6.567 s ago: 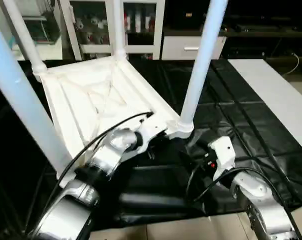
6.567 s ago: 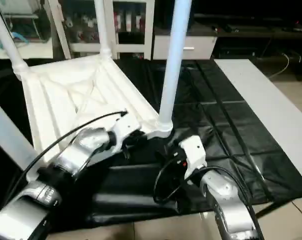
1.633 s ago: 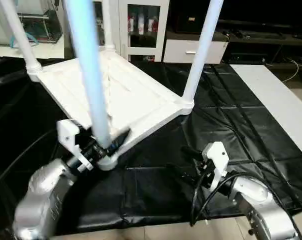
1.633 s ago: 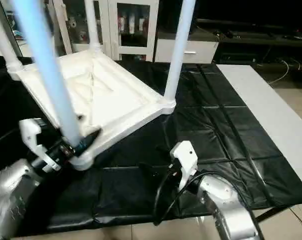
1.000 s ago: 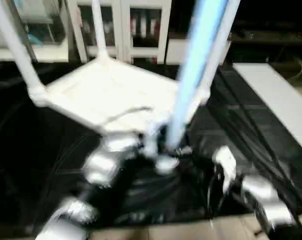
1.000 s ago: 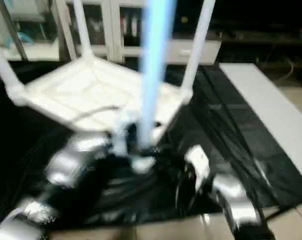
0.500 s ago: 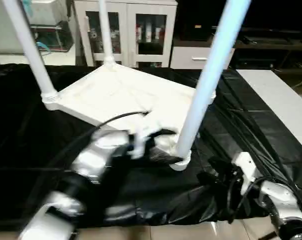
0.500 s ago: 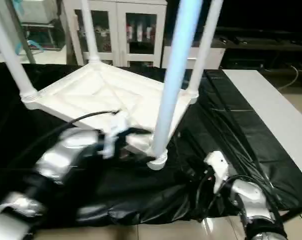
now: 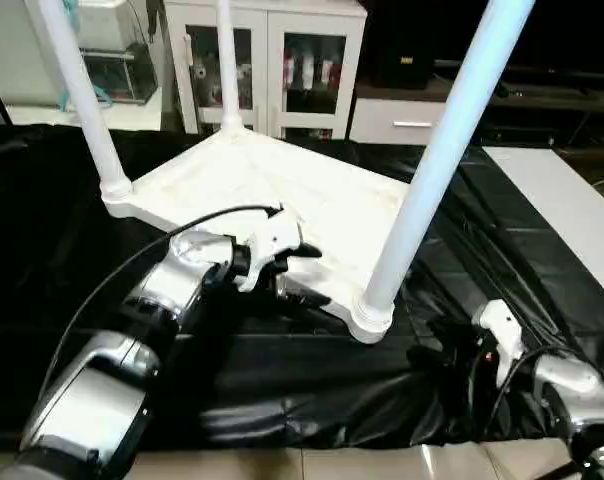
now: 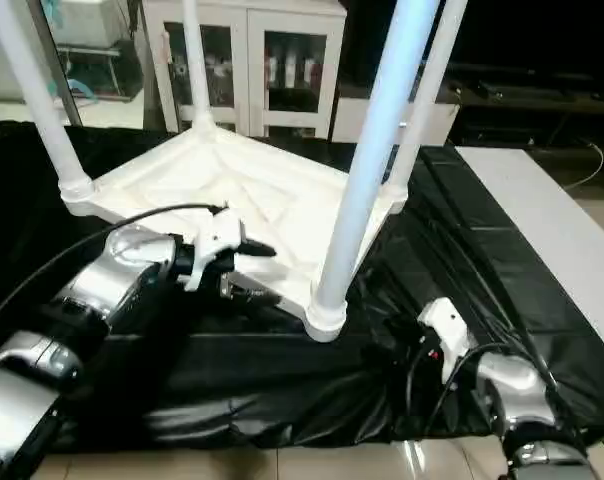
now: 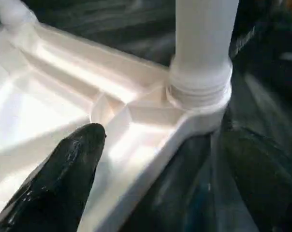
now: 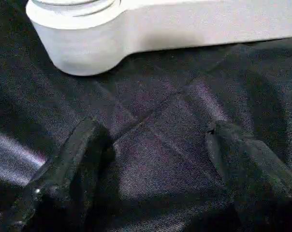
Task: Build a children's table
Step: Rotate table base
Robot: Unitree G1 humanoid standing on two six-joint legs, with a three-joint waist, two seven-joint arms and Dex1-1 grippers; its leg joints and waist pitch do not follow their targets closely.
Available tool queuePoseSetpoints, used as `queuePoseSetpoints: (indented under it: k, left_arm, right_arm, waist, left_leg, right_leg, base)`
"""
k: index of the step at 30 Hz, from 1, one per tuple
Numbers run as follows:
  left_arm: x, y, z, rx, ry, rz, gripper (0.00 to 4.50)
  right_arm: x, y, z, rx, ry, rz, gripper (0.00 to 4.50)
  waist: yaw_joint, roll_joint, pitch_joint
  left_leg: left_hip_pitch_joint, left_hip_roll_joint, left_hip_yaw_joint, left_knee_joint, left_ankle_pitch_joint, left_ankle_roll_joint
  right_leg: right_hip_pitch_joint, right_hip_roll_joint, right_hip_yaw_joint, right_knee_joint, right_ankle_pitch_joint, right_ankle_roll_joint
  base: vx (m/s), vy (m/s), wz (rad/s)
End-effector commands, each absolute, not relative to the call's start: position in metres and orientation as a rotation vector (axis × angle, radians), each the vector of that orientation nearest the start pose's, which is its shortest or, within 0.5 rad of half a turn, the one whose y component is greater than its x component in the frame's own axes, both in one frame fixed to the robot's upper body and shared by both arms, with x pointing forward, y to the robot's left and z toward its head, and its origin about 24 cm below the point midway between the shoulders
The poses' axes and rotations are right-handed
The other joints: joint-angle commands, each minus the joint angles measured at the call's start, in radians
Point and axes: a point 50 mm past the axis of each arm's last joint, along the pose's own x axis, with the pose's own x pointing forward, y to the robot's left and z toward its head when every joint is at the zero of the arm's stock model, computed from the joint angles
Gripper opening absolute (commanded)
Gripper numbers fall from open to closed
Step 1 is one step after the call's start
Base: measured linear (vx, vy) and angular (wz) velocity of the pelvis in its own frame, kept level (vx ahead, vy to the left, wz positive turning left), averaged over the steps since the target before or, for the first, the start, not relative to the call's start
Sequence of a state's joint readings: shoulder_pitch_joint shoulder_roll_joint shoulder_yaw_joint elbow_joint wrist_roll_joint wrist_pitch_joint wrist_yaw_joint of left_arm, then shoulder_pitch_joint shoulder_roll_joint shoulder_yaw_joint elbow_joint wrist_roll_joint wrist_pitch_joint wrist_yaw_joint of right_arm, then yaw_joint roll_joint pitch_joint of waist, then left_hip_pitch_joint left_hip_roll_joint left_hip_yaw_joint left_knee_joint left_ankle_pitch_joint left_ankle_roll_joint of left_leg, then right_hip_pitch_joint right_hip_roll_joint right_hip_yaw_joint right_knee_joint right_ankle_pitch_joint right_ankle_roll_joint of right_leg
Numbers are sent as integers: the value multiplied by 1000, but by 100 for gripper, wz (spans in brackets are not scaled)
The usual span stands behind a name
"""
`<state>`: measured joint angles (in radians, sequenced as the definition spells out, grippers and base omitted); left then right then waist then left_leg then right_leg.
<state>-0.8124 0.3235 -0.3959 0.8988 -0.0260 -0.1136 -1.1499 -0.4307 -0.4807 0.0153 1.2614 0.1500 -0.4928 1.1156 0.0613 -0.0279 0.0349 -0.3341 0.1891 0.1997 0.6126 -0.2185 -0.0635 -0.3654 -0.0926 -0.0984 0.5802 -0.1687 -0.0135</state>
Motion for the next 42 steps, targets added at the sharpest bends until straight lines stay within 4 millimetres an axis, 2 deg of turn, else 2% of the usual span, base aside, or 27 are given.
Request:
queuePoseSetpoints:
  k: [1, 2, 5, 8, 9, 16, 18, 20, 22, 23, 24, 25, 26, 27, 28, 29, 30, 31, 32, 33, 34, 35, 36, 37, 39, 40, 42]
  left_arm:
    - [348, 110, 71, 562, 366, -1382, 437]
    - [348, 111, 68, 587, 385, -1391, 437]
    - [349, 112, 64, 635, 409, -1395, 437]
    - [354, 104, 64, 644, 385, -1355, 437]
    - [354, 102, 64, 649, 381, -1350, 437]
    - [355, 94, 61, 706, 408, -1363, 437]
    - [356, 93, 60, 729, 431, -1361, 437]
    - [356, 96, 57, 801, 498, -1358, 423]
    - [356, 98, 55, 815, 533, -1356, 423]
    - [356, 101, 53, 825, 560, -1357, 400]
    - [355, 103, 52, 840, 590, -1358, 400]
    - [355, 105, 50, 852, 610, -1359, 394]
    - [355, 106, 50, 860, 622, -1358, 383]
    - [355, 107, 49, 864, 630, -1356, 377]
    - [355, 107, 48, 873, 645, -1357, 369]
    - [355, 107, 48, 873, 645, -1357, 369]
    - [353, 110, 48, 900, 681, -1381, 358]
    - [353, 110, 48, 900, 681, -1381, 350]
    - [353, 111, 47, 917, 701, -1400, 343]
    - [351, 114, 48, 942, 734, -1433, 335]
    - [351, 114, 48, 942, 734, -1433, 335]
    - [351, 116, 49, 956, 750, -1451, 326]
    - [351, 116, 49, 956, 750, -1451, 315]
    - [351, 117, 50, 960, 763, -1466, 305]
    - [352, 118, 54, 960, 762, -1475, 292]
    - [353, 117, 55, 954, 749, -1470, 292]
    - [354, 115, 58, 924, 720, -1463, 271]
  right_arm:
    - [226, -271, -52, -145, 648, 862, 376]
    - [227, -271, -52, -150, 647, 862, 376]
    - [227, -271, -52, -155, 645, 859, 376]
    - [227, -270, -52, -163, 648, 868, 376]
    - [226, -270, -52, -166, 649, 872, 376]
    - [225, -269, -53, -181, 657, 893, 376]
    - [225, -268, -53, -184, 658, 896, 376]
    - [225, -268, -54, -191, 659, 899, 376]
    - [225, -268, -54, -193, 659, 899, 376]
    - [224, -268, -54, -195, 659, 899, 376]
    - [224, -268, -54, -197, 659, 899, 376]
    - [227, -267, -51, -204, 641, 907, 376]
    - [242, -248, -24, -224, 483, 999, 376]
    - [243, -221, 4, -212, 349, 1117, 376]
    - [235, -195, 33, -197, 247, 1218, 376]
    - [235, -195, 33, -197, 247, 1218, 376]
    - [225, -174, 56, -185, 187, 1288, 376]
    - [225, -174, 56, -185, 187, 1288, 376]
    - [223, -172, 60, -189, 182, 1294, 376]
    - [223, -171, 61, -194, 181, 1297, 376]
    - [223, -171, 61, -194, 181, 1297, 376]
    - [222, -172, 62, -197, 184, 1296, 376]
    - [222, -172, 62, -197, 184, 1296, 376]
    - [221, -172, 63, -200, 188, 1294, 376]
    - [218, -172, 68, -203, 209, 1284, 376]
    - [217, -171, 71, -202, 220, 1276, 376]
    - [215, -170, 75, -198, 235, 1266, 376]
  waist:
    - [-10, 8, -41]
    - [-9, 10, -43]
    - [-11, 9, -42]
    - [-10, 10, -40]
    - [-8, 9, -40]
    - [-10, 8, -37]
    - [-11, 9, -35]
    - [-12, 18, -34]
    - [-16, 16, -34]
    - [-17, 18, -32]
    - [-17, 21, -32]
    - [-19, 20, -31]
    - [-1, 20, -20]
    - [4, 14, -30]
    - [16, 12, -28]
    - [21, 8, -33]
    - [11, 7, -34]
    - [16, 6, -37]
    - [12, 7, -42]
    - [13, 9, -41]
    - [13, 12, -41]
    - [13, 11, -40]
    - [18, 16, -40]
    - [19, 14, -42]
    - [23, 13, -47]
    - [21, 10, -50]
    - [20, 10, -56]
  left_leg:
    - [8, 58, -35, -95, -410, 27]
    - [4, 61, -35, -98, -396, 27]
    - [5, 61, -33, -98, -409, 29]
    - [7, 61, -32, -98, -425, 30]
    - [11, 61, -32, -96, -434, 30]
    - [12, 60, -36, -99, -460, 36]
    - [13, 61, -38, -101, -475, 33]
    - [16, 60, -39, -101, -492, 31]
    - [16, 61, -41, -103, -510, 27]
    - [17, 61, -42, -104, -516, 28]
    - [16, 61, -44, -104, -520, 28]
    - [16, 61, -43, -104, -523, 29]
    - [20, 60, -43, -115, -514, 38]
    - [10, 63, -44, -120, -463, 60]
    - [0, 68, -47, -125, -404, 81]
    - [-3, 70, -45, -124, -379, 92]
    - [-25, 64, -50, -126, -315, 100]
    - [-27, 66, -52, -123, -274, 100]
    - [-20, 63, -47, -113, -234, 106]
    - [-14, 60, -40, -108, -205, 110]
    - [-12, 59, -37, -106, -193, 109]
    - [-14, 58, -32, -104, -177, 110]
    - [-13, 59, -32, -103, -164, 111]
    - [-15, 63, -33, -103, -147, 114]
    - [-9, 66, -33, -99, -99, 126]
    - [-12, 66, -33, -97, -74, 134]
    - [-13, 63, -31, -82, 25, 188]
  right_leg:
    - [5, -70, 44, -87, -500, -184]
    - [10, -72, 47, -80, -445, -208]
    - [9, -72, 46, -81, -427, -220]
    - [8, -73, 47, -81, -437, -227]
    - [6, -74, 46, -84, -449, -225]
    - [2, -77, 45, -96, -522, -198]
    - [0, -78, 43, -99, -538, -189]
    - [-3, -76, 43, -102, -544, -186]
    - [-3, -76, 42, -103, -550, -181]
    - [-3, -78, 42, -105, -555, -183]
    - [-3, -79, 42, -105, -560, -183]
    - [-4, -79, 42, -107, -564, -182]
    - [4, -66, 46, -122, -557, -146]
    - [18, -66, 54, -99, -468, -152]
    - [30, -68, 60, -94, -406, -138]
    - [31, -75, 62, -90, -388, -131]
    - [43, -82, 58, -86, -415, -112]
    - [44, -87, 59, -87, -419, -96]
    - [27, -91, 63, -87, -409, -103]
    - [17, -90, 65, -88, -389, -135]
    - [14, -88, 65, -88, -373, -154]
    - [15, -86, 64, -86, -335, -185]
    - [16, -85, 62, -81, -295, -205]
    - [20, -85, 61, -71, -240, -224]
    - [22, -82, 62, -55, -120, -250]
    - [25, -82, 62, -46, -70, -262]
    - [26, -84, 64, -24, 110, -297]
  base:
    - [0, 0, 0]
    - [0, 0, 0]
    - [0, 0, 0]
    - [0, 0, 0]
    - [0, 0, 0]
    - [0, 0, 0]
    - [0, 0, 0]
    - [0, 0, 0]
    - [0, 0, 0]
    - [0, 0, 0]
    - [0, 0, 0]
    - [0, 0, 0]
    - [0, 0, 0]
    - [0, 0, 0]
    - [0, 0, 0]
    - [0, 0, 0]
    - [0, 0, 0]
    - [0, 0, 0]
    - [0, 0, 0]
    - [0, 0, 0]
    - [0, 0, 0]
    - [0, 0, 0]
    - [0, 0, 0]
    - [50, 3, 0]
    - [50, 15, 0]
    - [0, 0, 0]
    - [0, 0, 0]
